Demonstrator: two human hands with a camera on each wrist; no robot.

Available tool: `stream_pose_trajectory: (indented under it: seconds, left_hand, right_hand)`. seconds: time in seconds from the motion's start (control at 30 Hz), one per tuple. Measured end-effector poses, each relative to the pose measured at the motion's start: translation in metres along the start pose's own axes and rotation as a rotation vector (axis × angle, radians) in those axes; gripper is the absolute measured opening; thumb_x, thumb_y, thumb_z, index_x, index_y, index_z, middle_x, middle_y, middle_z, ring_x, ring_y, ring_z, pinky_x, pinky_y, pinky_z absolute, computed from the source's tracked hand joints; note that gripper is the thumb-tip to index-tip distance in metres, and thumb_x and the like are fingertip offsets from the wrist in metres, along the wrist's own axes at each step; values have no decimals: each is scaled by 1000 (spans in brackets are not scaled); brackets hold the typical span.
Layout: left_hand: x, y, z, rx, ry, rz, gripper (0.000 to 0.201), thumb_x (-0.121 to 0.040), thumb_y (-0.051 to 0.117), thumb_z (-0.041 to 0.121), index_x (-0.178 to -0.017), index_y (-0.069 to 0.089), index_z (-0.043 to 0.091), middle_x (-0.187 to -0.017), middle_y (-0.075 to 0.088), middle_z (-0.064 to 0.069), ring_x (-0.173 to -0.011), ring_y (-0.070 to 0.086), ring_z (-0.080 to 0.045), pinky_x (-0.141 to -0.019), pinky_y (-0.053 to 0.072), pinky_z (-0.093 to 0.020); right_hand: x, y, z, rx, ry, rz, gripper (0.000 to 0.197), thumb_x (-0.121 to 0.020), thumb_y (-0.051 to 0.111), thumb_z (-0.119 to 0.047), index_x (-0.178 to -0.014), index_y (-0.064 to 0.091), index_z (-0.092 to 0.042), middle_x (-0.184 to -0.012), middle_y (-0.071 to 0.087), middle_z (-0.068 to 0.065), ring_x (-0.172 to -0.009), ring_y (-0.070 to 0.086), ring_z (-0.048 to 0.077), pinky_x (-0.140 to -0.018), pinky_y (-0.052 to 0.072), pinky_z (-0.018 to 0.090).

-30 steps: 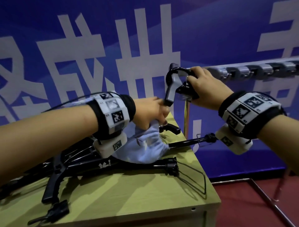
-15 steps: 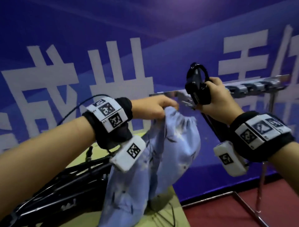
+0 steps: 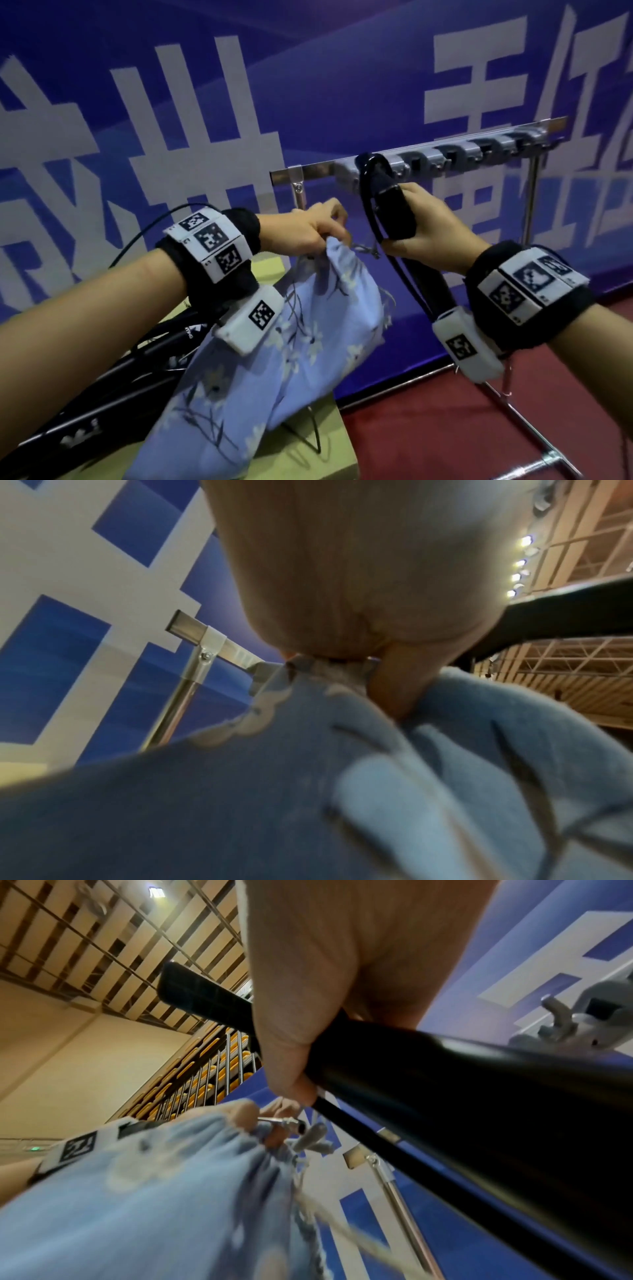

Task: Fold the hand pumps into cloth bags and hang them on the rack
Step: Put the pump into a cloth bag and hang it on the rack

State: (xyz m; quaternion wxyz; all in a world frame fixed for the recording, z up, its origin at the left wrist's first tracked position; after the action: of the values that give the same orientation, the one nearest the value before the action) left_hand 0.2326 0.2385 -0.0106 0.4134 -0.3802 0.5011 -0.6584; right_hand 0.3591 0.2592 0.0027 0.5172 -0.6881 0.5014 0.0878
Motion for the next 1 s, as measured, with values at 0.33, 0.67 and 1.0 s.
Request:
stream_pose_trajectory:
  seconds: [0.33,0.67,1.0]
  left_hand:
    - [29,-27,-9,358,111,254,27,-71,51,7,-52,63,22,-94,36,4,-82,42,2,-75,38,-23]
    - [43,-33,9,63,46,74,27,-62,45,13,-53,57,35,-83,37,10,-77,37,6,-77,30,-18]
    - [34,-59,-11,-617,-115,269,28,-89,46,4,-78,49,29,-90,46,13,-104,36,-14,-82,14,-32]
  right_hand:
    - [1,41,-16,22,-54,-135,36,-71,73,-7,-101,54,-4,-118,46,5,-98,50,20,-72,35,18]
    - [17,73,-57,568,-400,-348,46,-63,81,-12,-103,60,-6,-121,54,15,-96,60,35,-47,37,27]
    - [26,77,-63,517,-457,-356,50,-52,90,-15,-92,60,-7,-108,60,16,-81,64,33,-40,42,25]
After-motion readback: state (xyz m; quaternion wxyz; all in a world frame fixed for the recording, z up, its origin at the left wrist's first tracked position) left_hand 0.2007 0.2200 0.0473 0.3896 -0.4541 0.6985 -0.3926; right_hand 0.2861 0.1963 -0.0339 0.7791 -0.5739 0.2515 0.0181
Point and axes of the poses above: each hand's wrist, its own x-axis away from the middle knuckle, its own y-axis out of the palm, z = x × y, the point moved 9 cm from there along -x, towards the middle knuckle
